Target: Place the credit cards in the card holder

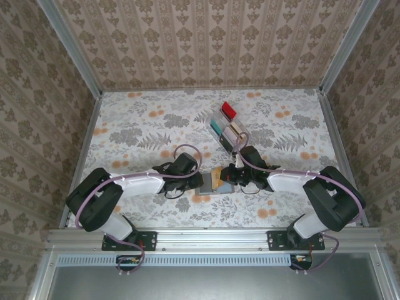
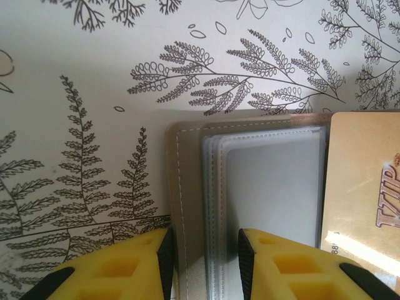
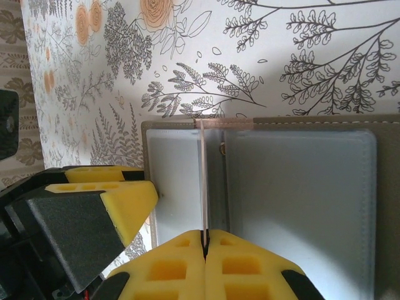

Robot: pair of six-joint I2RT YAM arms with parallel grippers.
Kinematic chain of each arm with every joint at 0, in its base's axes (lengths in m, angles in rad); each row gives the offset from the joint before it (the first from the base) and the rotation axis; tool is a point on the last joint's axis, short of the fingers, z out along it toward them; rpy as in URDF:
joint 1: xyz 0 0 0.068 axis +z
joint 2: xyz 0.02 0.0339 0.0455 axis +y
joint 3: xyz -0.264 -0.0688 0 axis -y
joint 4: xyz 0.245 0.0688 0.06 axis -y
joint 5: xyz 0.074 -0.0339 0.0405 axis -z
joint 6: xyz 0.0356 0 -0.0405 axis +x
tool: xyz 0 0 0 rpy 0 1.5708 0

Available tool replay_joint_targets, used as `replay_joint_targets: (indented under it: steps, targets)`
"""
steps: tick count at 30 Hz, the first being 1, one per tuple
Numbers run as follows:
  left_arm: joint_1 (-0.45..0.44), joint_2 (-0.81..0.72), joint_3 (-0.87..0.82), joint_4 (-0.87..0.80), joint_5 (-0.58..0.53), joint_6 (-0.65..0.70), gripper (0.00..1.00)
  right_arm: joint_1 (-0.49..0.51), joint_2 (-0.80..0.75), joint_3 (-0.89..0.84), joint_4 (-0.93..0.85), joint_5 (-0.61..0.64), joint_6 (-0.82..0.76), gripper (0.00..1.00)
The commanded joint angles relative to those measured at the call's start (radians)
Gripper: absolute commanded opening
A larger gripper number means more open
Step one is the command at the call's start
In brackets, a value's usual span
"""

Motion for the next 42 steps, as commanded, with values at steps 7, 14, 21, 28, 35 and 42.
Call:
replay_joint_targets:
  steps: [7,14,21,28,35,42]
  targets:
    - [-0.007,0.017,0.024,0.0,0.002,-0.004,0.35,0.002,0.034,-0.008,-0.07,0.043,-0.057,0.03]
    - [-0.007,0.026,0.032,0.001,0.005,-0.002,0.34,0.002,0.096,-0.023,0.05,-0.048,-0.024,0.03]
    - [-0.008,0.021,0.029,-0.005,-0.001,-0.008,0.33,0.002,-0.017,0.013,-0.083,0.037,-0.054,0.03]
    - [-0.008,0.022,0.032,-0.008,0.0,-0.008,0.33,0.002,0.004,0.024,-0.044,-0.009,-0.039,0.02]
    - [-0.007,0.026,0.034,-0.01,-0.003,-0.011,0.33,0.01,0.033,-0.012,0.071,-0.037,0.018,0.02]
    - [-0.01,0.037,0.041,-0.009,0.001,-0.014,0.33,0.011,-0.022,-0.016,0.023,-0.001,0.007,0.02]
